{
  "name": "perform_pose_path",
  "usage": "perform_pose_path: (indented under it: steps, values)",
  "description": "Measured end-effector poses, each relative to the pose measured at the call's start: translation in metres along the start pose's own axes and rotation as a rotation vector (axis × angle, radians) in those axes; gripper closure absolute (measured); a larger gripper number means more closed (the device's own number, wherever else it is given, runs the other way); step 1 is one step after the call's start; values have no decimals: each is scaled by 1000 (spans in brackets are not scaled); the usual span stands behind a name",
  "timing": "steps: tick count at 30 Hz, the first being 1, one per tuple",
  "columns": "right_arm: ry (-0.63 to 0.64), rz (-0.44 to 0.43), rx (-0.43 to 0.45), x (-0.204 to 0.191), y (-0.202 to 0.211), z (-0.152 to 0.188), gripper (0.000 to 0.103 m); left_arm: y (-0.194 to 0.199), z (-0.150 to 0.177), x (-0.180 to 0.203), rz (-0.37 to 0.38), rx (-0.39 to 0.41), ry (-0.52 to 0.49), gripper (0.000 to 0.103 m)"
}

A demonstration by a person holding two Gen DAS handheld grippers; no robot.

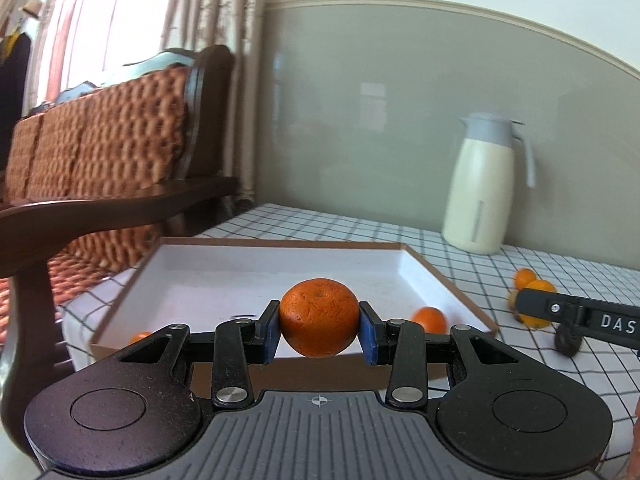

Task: Organize fruits
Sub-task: 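Open the left gripper over the box to drop the orange while the right gripper releases its orange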

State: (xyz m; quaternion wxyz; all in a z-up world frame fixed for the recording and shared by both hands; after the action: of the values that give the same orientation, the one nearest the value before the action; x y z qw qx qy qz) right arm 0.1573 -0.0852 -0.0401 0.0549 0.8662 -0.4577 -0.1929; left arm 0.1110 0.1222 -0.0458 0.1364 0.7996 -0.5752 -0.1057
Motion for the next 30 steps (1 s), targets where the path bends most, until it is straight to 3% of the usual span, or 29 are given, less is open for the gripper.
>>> perform_pose_path:
  steps: [20,30]
  values:
    - [-5,-32,46,-16,-40,-18,79,-26,-18,-67,-135,6,71,63]
    - [4,-26,48,-16,-54,-23,79,-46,-26,-82,-157,-12,103,63]
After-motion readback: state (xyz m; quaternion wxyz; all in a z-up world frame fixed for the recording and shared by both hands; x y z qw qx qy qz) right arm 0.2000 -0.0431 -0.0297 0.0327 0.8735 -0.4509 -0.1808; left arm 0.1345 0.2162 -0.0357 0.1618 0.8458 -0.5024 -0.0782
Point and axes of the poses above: each gripper's, at about its wrist camera, not at the fingertips, and y roughly against the way its jaws point, x to its right, z to its underside, the point moved 10 cm from there along -y, roughly the way its jaws point, and after that the axes turned 11 degrees about -z, right-handed, at the moved point
